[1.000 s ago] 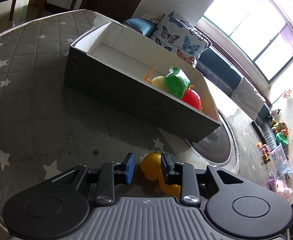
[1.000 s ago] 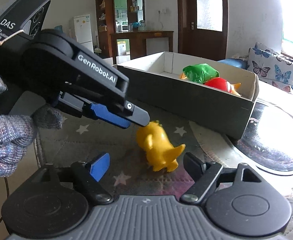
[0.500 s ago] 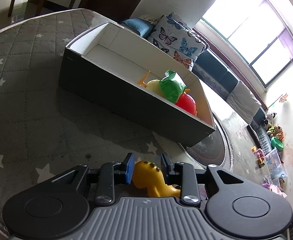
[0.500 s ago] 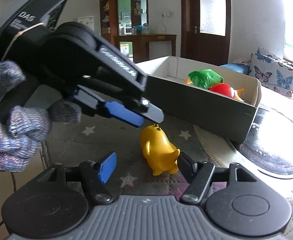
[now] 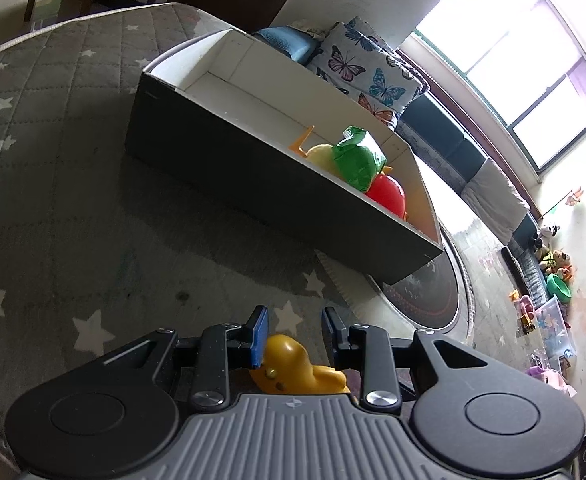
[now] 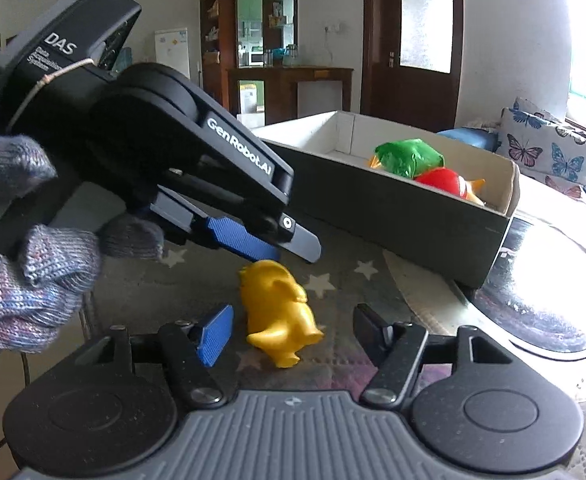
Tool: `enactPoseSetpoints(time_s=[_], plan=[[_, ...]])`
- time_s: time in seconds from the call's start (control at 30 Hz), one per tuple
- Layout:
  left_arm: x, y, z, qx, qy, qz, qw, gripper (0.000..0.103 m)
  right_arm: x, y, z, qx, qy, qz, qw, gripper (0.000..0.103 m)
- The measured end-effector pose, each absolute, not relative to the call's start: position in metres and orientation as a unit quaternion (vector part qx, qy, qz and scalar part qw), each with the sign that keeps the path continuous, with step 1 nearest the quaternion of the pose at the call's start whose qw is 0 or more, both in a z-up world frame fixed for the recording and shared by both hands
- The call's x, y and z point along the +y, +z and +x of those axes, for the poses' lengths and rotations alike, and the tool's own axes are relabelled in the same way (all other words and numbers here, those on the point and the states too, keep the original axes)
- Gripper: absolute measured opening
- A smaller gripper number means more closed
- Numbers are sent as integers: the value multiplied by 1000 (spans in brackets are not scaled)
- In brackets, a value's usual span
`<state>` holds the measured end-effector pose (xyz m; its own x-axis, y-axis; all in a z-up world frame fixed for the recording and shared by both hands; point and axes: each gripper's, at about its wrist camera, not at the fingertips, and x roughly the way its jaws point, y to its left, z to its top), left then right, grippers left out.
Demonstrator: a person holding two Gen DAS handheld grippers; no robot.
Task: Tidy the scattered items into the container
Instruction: 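Move the left gripper to the yellow rubber duck and close on it, then lift the yellow duck with the left gripper and lower it into the box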
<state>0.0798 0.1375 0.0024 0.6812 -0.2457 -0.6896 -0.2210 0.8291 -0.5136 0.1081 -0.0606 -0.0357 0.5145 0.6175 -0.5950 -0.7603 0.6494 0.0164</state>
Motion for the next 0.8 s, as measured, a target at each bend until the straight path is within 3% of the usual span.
enactPoseSetpoints(time_s=[0.13, 0.63, 0.8], plan=[[139, 0, 77, 400, -1, -297, 867, 32, -61, -36, 106, 291, 407, -122, 857, 56], [141, -6, 71, 404, 5, -313, 860, 34, -65, -41, 105, 313, 402, -109, 854, 38], [143, -7, 68, 402, 3, -317, 859, 34, -65, -41, 107, 314, 402, -101, 854, 38]])
